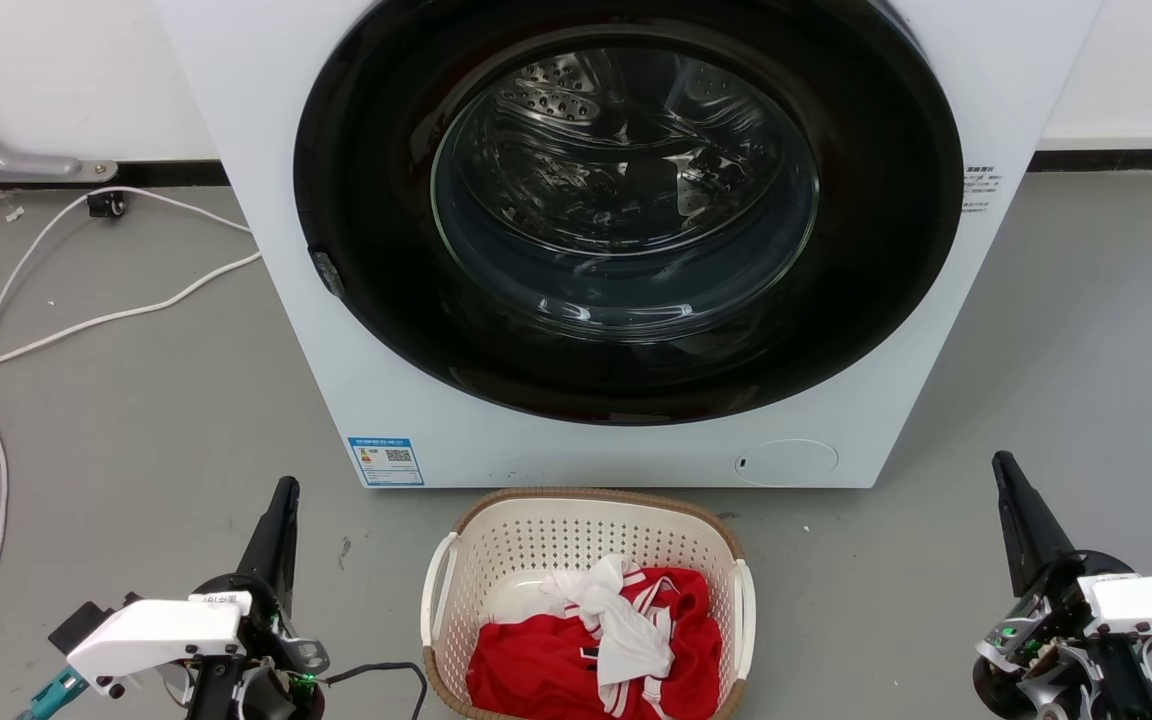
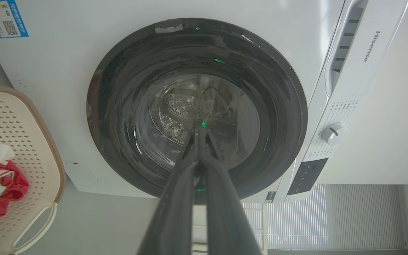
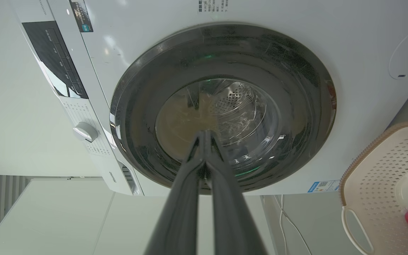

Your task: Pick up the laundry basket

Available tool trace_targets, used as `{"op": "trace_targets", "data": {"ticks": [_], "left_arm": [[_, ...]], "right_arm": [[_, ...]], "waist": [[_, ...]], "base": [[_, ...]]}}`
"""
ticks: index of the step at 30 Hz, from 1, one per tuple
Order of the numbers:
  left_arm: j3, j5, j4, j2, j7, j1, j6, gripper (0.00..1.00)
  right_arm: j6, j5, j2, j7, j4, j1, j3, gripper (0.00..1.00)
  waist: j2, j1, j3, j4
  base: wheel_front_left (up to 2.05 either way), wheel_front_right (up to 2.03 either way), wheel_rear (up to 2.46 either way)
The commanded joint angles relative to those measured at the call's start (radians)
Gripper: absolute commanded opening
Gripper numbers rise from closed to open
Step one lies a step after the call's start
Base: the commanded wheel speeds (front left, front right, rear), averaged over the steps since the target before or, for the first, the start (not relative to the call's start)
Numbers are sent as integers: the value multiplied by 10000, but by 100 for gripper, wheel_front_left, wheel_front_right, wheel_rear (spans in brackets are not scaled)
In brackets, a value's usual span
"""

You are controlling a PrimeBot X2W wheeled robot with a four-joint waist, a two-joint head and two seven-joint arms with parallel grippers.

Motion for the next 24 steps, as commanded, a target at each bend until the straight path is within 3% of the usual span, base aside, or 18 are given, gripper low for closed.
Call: {"op": "trace_targets", "data": {"ticks": [1,24], "left_arm": [[25,45,16,-7,22,-91,-29,0],[65,89,17,-33,65,-96,-29,0]], "right_arm": [[4,-41,32,18,11,-119,-16,0],[4,-75,55,49,12,-123,-45,0]], "waist": [[0,0,0,0],[0,0,0,0]], "base": [[0,0,0],[0,0,0]]}}
